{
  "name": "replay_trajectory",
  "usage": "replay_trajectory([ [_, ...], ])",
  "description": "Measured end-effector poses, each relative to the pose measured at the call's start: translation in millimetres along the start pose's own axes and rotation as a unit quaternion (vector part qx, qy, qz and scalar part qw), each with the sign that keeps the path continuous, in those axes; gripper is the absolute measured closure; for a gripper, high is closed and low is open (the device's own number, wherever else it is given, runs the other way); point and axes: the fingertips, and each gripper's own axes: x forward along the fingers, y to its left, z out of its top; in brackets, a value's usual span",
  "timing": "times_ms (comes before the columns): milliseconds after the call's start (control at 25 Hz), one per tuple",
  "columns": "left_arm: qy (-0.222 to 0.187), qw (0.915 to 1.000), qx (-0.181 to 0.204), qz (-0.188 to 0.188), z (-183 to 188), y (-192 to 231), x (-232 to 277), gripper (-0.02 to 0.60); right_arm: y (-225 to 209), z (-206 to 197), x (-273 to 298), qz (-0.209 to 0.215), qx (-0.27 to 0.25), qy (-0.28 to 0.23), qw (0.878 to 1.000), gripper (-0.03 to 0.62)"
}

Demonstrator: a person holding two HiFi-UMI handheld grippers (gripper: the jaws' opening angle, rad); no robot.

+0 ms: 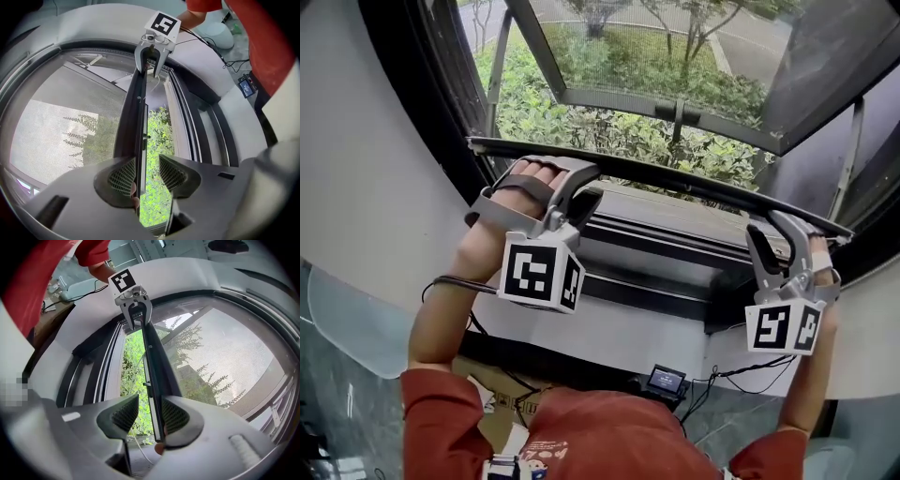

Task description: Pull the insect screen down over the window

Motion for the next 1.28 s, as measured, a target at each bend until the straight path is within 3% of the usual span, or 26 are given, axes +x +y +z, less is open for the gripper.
replay_trajectory([
  [480,-0.003,0.9992,-0.023,-0.033,-3.0,-43.8,12.0,0.425,43.1,-14.4,8.5,0.031,0.019,0.007,0.999,0.436],
  [1280,-0.002,0.9969,-0.045,-0.064,-9.2,-80.1,20.3,0.425,79.6,-21.3,13.3,0.064,0.048,0.017,0.997,0.434],
])
